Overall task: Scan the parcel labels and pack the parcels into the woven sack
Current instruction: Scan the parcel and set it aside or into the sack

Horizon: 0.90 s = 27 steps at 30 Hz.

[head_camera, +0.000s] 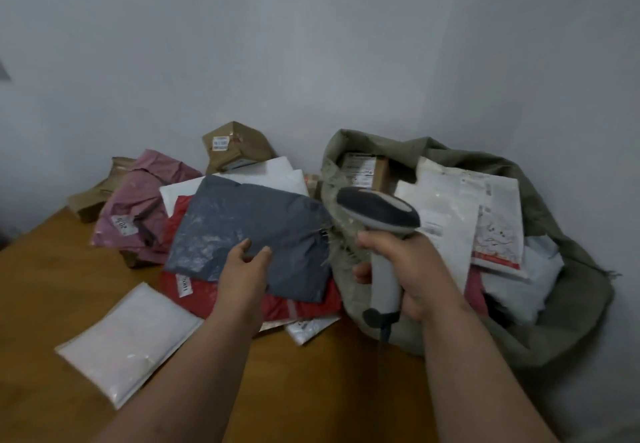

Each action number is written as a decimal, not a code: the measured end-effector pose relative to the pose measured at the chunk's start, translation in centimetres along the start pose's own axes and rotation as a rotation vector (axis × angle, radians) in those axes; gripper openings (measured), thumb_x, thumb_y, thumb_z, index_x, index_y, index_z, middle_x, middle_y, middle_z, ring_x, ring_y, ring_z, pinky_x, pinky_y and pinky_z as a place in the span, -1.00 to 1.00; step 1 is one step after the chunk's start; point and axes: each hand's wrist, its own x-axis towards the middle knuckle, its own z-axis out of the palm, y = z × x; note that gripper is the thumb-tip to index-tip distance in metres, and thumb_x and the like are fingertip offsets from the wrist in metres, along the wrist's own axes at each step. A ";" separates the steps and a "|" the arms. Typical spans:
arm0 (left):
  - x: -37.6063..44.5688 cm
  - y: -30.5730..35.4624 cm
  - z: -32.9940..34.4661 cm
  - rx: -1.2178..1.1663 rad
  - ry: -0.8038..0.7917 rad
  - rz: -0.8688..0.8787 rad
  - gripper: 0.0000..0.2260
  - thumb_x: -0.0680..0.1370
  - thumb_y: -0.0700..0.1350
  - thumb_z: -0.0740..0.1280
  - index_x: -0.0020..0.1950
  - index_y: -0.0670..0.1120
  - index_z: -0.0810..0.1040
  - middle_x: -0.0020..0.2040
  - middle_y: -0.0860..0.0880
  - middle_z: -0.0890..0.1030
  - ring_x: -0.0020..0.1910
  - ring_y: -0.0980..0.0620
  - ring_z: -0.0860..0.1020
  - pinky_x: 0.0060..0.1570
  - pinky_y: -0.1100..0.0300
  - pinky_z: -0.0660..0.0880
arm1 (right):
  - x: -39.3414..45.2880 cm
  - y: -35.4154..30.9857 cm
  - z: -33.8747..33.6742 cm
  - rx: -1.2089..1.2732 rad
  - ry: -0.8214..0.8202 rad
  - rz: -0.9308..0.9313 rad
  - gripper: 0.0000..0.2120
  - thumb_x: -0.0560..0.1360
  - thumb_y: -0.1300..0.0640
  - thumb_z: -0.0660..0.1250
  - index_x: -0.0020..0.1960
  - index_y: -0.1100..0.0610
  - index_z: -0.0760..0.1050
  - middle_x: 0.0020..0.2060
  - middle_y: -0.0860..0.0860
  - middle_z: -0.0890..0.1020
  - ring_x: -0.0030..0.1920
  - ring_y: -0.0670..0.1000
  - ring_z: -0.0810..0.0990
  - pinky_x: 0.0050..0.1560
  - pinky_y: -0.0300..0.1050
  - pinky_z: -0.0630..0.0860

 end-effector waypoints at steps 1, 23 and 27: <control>0.2 -0.3 -2.1 0.012 0.013 -0.015 -0.52 0.64 -0.04 0.31 0.54 -0.01 0.31 0.38 -0.08 0.44 0.21 -0.10 0.50 0.21 -0.03 0.50 | -0.4 1.1 2.1 -0.023 -0.022 0.019 -0.82 0.46 0.19 0.50 0.04 0.14 0.62 -0.29 0.09 0.72 -0.40 0.09 0.68 -0.36 -0.05 0.61; 7.6 -11.1 -22.9 0.858 0.047 -0.189 -0.33 0.50 0.05 0.46 0.55 0.05 0.27 0.51 -0.10 0.29 0.43 -0.17 0.35 0.33 -0.07 0.44 | 2.9 16.5 23.7 -0.303 -0.271 0.436 -0.82 0.44 0.15 0.51 0.00 0.15 0.60 -0.18 0.13 0.69 -0.33 0.06 0.70 -0.28 -0.06 0.66; 10.7 -12.9 -22.6 1.118 -0.059 -0.160 -0.22 0.47 0.16 0.45 0.59 0.13 0.13 0.59 -0.05 0.16 0.54 -0.14 0.16 0.43 -0.08 0.28 | 5.7 18.0 25.3 -0.350 -0.296 0.490 -0.78 0.44 0.13 0.51 0.04 0.19 0.61 -0.18 0.18 0.69 -0.35 0.03 0.69 -0.31 -0.10 0.65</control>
